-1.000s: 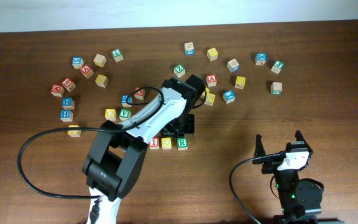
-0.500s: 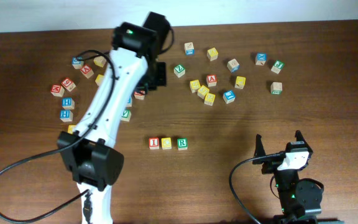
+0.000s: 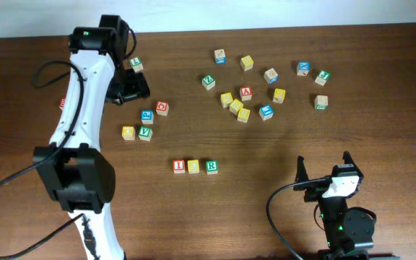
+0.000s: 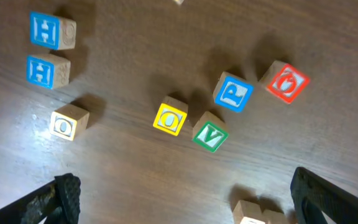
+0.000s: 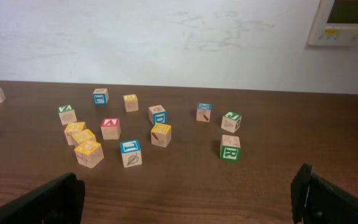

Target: Spell out ICRA

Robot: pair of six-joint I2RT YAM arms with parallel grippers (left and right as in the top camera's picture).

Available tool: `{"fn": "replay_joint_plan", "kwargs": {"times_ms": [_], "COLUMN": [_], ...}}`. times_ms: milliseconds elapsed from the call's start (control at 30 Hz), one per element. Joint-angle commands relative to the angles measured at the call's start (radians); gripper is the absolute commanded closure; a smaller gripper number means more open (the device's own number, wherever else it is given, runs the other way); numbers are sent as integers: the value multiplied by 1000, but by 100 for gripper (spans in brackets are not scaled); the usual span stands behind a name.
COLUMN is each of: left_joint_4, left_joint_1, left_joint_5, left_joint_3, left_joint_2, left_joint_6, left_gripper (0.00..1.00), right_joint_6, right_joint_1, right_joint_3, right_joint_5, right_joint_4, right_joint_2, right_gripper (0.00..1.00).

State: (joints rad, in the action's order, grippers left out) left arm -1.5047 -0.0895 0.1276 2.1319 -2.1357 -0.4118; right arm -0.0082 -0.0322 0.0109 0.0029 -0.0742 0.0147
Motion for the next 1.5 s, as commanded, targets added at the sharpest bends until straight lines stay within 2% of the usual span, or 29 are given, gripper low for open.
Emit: {"fn": "replay_joint_plan", "kwargs": {"times_ms": [0,100,233,300,333,400,467,567,633,733,933,1033,1100,1300,1367,1467], "left_joint_4": [90,203,286,292,293,301,293,284,254,226,274,278,319,507,542,598], "left_joint_1": [-2,-2,-2,-2,-2,-2,2,32,111,230,367,367,360,287,242,177], "left_joint_5": [-80,-195,-193,-193,-223,-293,-296,-226,-124,-62,-65,-158,-238,-248,-248,-248], "left_joint_3": [-114,-257,-366,-366,-366,-359,-315,-302,-302,-317,-410,-415,-415,-415,-415,-415], "left_joint_2": [4,4,4,4,4,4,21,101,166,166,165,165,165,165,165,165], "left_joint_6": [63,92,92,91,92,92,92,56,27,28,16,16,16,16,-42,-47], "left_gripper": [1,1,2,5,22,22,25,21,19,12,9,1,0,0,0,1], "right_joint_6": [-3,-3,-3,-3,-3,-3,-3,-3,-3,-3,-3,-3,-3,-3,-3,-3], "right_joint_1": [6,6,6,6,6,6,6,6,6,6,6,6,6,6,6,6], "right_joint_3": [-5,-5,-5,-5,-5,-5,-5,-5,-5,-5,-5,-5,-5,-5,-5,-5], "right_joint_5": [-2,-2,-2,-2,-2,-2,-2,-2,-2,-2,-2,-2,-2,-2,-2,-2], "right_joint_4": [-5,-5,-5,-5,-5,-6,-5,-5,-5,-5,-6,-5,-5,-5,-5,-5], "right_joint_2": [-7,-7,-7,-7,-7,-7,-7,-7,-7,-7,-7,-7,-7,-7,-7,-7], "right_gripper": [2,2,2,2,2,2,2,1,2,2,2,2,2,2,2,2]}}
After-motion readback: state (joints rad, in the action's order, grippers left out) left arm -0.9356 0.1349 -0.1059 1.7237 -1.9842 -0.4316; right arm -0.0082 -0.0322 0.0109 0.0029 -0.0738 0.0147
